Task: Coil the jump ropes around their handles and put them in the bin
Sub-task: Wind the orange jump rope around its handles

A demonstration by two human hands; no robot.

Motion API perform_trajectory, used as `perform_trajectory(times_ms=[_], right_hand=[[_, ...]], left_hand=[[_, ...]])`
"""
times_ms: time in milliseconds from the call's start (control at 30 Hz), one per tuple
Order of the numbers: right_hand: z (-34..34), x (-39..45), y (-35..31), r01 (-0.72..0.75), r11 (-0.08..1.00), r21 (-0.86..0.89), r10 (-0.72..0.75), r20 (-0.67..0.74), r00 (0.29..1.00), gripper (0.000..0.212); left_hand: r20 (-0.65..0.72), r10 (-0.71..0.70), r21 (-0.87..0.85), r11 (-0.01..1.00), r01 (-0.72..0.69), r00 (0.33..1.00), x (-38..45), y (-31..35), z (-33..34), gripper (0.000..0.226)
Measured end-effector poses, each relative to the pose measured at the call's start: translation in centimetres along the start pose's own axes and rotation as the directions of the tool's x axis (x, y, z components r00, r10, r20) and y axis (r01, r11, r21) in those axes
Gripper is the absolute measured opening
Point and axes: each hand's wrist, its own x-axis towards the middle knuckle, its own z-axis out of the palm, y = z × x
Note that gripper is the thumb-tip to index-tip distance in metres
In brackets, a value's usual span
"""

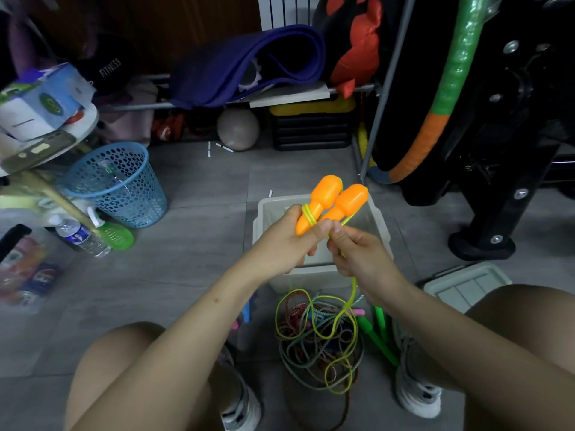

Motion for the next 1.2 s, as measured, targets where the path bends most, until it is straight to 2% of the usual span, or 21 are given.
perform_trajectory(times_ms=[100, 167, 267, 367, 500, 600, 733, 833, 900, 1033, 1200], right_hand=[[-0.1, 0.1, 0.2, -0.034, 0.994, 0.101, 0.028, 0.056, 0.998, 0.033], [-0.1, 0.2, 0.1, -0.091, 0.985, 0.146, 0.075, 0.109, 0.991, 0.035], [-0.2, 0.4, -0.1, -0.129, 0.985, 0.118, 0.113, 0.135, 0.984, 0.033], [-0.7, 0.7, -0.2, 0.016, 0.969, -0.246, 0.002, 0.07, 0.998, 0.022], [-1.3, 0.2, -0.2, 0.137, 0.781, -0.609, -0.123, 0.065, 0.99, 0.008], [-1.5, -0.8, -1.4, 0.241, 0.624, -0.744, -0.208, 0.139, 0.968, 0.024], [-2.3, -1.1, -2.9, 0.377, 0.529, -0.76, -0.31, 0.241, 0.92, 0.032], [-2.7, -0.5, -3.7, 0.508, 0.291, -0.811, -0.494, 0.327, 0.806, 0.034], [-2.8, 0.0, -4.2, 0.532, 0.216, -0.819, -0.513, 0.368, 0.775, 0.036], [-2.1, 0.2, -3.9, 0.546, 0.175, -0.819, -0.527, 0.391, 0.755, 0.042], [-2.1, 0.1, -3.9, 0.589, 0.234, -0.774, -0.564, 0.386, 0.73, 0.042]], left_hand=[[0.016, -0.017, 0.001, 1.0, 0.017, 1.0, 0.1, -0.1, -0.3, 0.031], [0.038, -0.045, -0.017, 0.999, 0.046, 0.998, 0.1, -0.1, -0.5, 0.029], [0.049, -0.079, -0.049, 0.995, 0.081, 0.996, 0.2, -0.2, -0.7, 0.023], [0.007, -0.083, -0.093, 0.992, 0.084, 0.996, 0.5, -0.1, -0.8, 0.01], [-0.125, -0.099, -0.103, 0.991, 0.086, 0.987, 1.0, 0.0, -2.8, 0.011], [-0.142, 0.001, 0.139, 0.99, 0.018, 0.99, 1.0, -0.4, -3.5, 0.02], [-0.006, 0.087, 0.339, 0.937, -0.08, 0.996, 1.0, -1.2, -2.6, 0.027], [0.171, 0.074, 0.403, 0.905, -0.138, 0.983, 0.6, -1.1, -2.3, 0.031], [0.268, 0.05, 0.453, 0.875, -0.171, 0.962, 0.2, -0.8, -2.1, 0.029], [0.382, -0.012, 0.577, 0.784, -0.229, 0.924, -0.2, -0.1, -1.6, 0.018], [0.44, -0.011, 0.508, 0.828, -0.239, 0.898, -0.2, 0.5, -1.6, 0.021]])
